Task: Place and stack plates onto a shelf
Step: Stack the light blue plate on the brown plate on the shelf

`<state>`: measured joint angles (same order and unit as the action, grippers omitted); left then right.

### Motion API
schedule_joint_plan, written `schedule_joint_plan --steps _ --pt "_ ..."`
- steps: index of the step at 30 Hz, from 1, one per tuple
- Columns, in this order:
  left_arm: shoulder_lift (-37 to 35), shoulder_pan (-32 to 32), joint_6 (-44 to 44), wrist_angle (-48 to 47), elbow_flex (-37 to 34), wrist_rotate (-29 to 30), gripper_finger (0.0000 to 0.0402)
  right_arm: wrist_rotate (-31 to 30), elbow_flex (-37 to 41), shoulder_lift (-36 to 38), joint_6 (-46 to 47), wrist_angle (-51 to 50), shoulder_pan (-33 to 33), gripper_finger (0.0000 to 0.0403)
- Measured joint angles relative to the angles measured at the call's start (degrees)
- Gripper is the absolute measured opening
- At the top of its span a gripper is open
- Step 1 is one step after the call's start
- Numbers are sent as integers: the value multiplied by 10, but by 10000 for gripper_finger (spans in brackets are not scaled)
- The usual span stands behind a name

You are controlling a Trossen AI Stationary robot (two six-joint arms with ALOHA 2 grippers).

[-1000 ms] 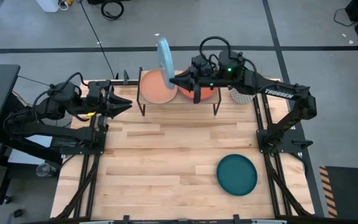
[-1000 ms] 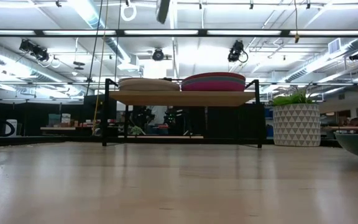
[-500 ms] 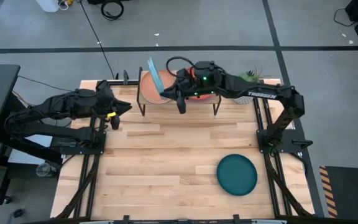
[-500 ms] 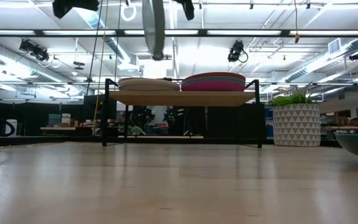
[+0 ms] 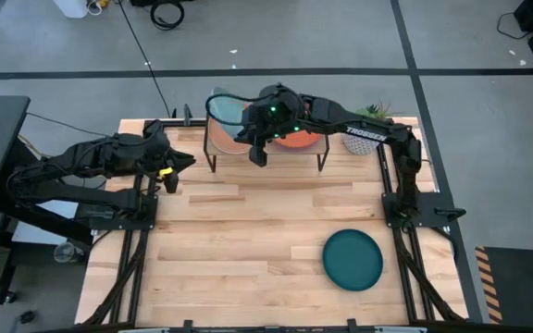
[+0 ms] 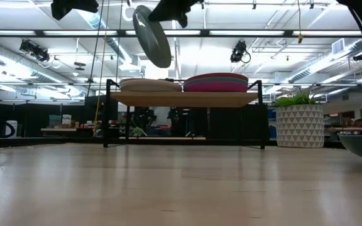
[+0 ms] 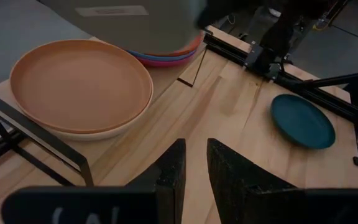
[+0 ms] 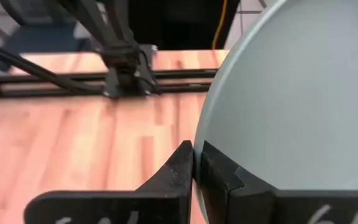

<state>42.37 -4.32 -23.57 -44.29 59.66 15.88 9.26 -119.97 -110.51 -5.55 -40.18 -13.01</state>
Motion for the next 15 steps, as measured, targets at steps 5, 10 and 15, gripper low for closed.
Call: schedule_joint_plan --steps 5,10,15 --pt "0 0 1 -2 0 0 71 -59 -1 -10 -82 -4 0 27" --pt "0 0 1 -2 0 0 71 -67 0 -20 -130 -28 -9 27" --pt "0 0 1 -2 0 0 71 -67 0 -46 -164 -59 -18 27"
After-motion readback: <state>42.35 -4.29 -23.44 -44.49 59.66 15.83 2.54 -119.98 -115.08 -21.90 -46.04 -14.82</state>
